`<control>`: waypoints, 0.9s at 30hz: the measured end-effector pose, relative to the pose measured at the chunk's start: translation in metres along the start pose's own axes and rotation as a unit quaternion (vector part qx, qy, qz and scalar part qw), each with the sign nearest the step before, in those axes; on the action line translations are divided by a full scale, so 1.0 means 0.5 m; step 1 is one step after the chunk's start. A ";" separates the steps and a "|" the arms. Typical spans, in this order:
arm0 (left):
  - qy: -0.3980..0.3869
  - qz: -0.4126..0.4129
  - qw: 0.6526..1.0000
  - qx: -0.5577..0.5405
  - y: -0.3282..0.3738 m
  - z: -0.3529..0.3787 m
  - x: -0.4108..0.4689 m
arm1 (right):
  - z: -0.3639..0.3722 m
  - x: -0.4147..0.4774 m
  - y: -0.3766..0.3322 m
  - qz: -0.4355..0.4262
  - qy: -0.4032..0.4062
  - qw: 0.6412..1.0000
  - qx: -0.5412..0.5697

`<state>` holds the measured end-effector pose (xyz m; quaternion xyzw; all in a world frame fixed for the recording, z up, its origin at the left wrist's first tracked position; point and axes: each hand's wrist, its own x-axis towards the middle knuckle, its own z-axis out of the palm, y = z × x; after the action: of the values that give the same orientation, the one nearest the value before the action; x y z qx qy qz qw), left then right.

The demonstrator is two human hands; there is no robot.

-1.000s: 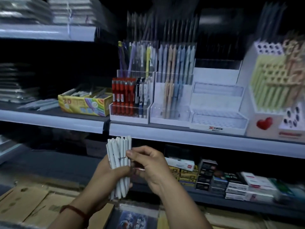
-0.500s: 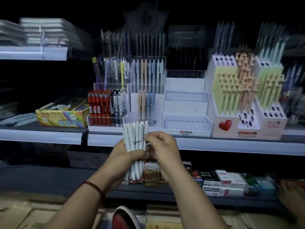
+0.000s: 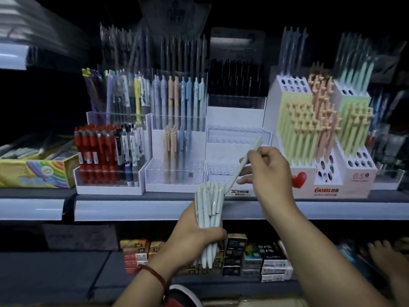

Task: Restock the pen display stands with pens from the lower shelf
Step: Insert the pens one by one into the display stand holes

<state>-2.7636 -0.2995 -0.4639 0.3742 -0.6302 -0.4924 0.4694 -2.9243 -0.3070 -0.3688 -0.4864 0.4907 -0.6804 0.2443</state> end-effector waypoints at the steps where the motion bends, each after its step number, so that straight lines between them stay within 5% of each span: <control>1: -0.004 0.000 1.000 -0.005 -0.007 -0.001 0.007 | 0.002 0.010 -0.002 -0.006 0.000 1.000 -0.001; 15: 0.026 0.028 0.970 -0.241 0.034 -0.065 0.064 | 0.074 0.075 0.001 0.025 0.014 0.997 0.071; 27: 0.087 0.109 0.973 -0.186 0.118 -0.045 0.138 | 0.101 0.226 -0.060 -0.104 0.041 0.994 0.012</control>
<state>-2.7619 -0.3560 -0.3894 0.2508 -0.5212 -0.5129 0.6343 -2.9206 -0.4081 -0.2915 -0.5035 0.4387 -0.7275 0.1578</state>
